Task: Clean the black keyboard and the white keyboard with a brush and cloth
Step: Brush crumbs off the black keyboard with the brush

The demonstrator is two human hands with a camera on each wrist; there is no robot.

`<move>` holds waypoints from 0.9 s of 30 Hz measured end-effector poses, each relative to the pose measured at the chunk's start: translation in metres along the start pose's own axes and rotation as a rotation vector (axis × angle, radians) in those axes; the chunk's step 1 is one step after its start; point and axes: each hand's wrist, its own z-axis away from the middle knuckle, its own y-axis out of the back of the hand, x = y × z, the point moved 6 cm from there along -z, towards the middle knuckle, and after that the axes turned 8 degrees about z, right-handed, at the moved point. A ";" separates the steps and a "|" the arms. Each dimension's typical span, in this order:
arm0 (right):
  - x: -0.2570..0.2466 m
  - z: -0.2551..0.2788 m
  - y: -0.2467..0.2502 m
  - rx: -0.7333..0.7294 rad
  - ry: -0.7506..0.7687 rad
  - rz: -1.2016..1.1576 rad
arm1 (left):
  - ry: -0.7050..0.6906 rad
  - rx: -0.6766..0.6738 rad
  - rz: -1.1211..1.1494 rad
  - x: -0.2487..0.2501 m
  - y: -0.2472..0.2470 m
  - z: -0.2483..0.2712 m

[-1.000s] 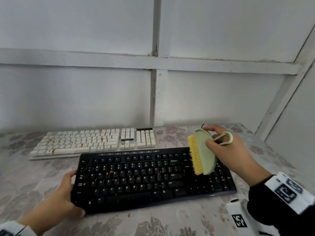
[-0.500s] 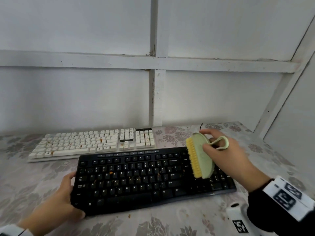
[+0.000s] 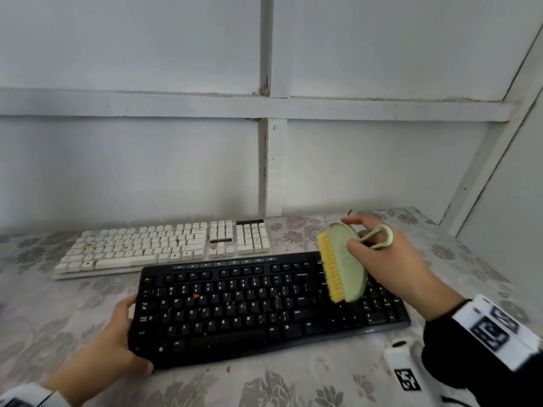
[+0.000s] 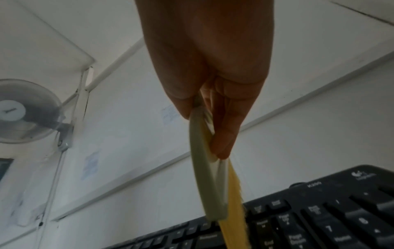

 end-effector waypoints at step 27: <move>0.022 0.048 -0.033 -0.240 -0.049 0.070 | -0.017 -0.021 -0.005 -0.010 0.002 -0.008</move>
